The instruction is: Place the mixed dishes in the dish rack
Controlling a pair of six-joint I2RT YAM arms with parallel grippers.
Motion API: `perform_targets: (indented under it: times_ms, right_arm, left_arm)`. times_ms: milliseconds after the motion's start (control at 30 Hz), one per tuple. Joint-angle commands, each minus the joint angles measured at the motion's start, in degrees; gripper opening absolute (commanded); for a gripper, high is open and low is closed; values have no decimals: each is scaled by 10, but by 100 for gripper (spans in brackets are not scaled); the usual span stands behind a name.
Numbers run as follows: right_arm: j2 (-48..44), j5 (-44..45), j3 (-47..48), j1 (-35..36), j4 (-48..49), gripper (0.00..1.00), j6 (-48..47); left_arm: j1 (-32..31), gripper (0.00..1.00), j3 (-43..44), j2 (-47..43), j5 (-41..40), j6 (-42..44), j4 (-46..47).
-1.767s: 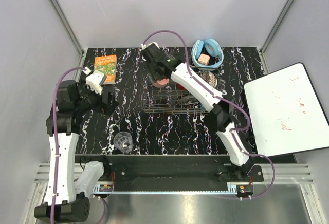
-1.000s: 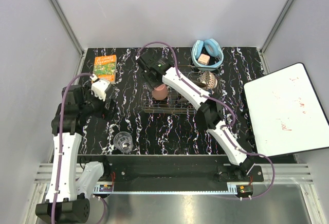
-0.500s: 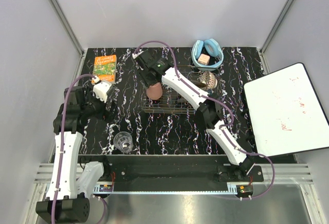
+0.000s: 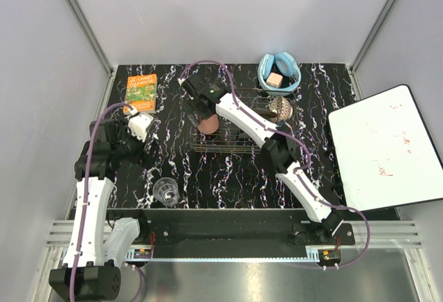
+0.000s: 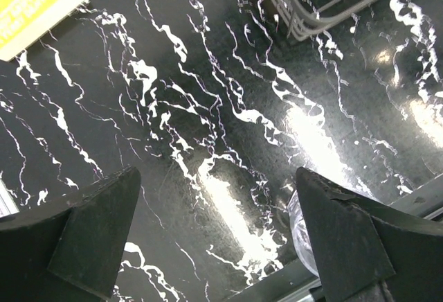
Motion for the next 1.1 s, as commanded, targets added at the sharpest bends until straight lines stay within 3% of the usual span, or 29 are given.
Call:
perform_targets:
  times_ms: [0,300,500,767,1067]
  right_arm:
    - [-93,18,-11,-5,8,100,-12]
    - [-194,32,-67,-2,-11,100,-11]
    - [-271,61,-109,17,-13,100,-12]
    - [-384,80,-229,27,30,100,-4]
    - [-493,83,-382,27,108,100,29]
  left_arm:
    - [2,97,-31,-10,-17,42,16]
    - [2,96,-86,-27,-40,147,-27]
    - [2,96,-70,-44,-1,192,-90]
    - [2,96,-40,-40,32,209,-150]
    - [1,96,-101,9,25,238,-120]
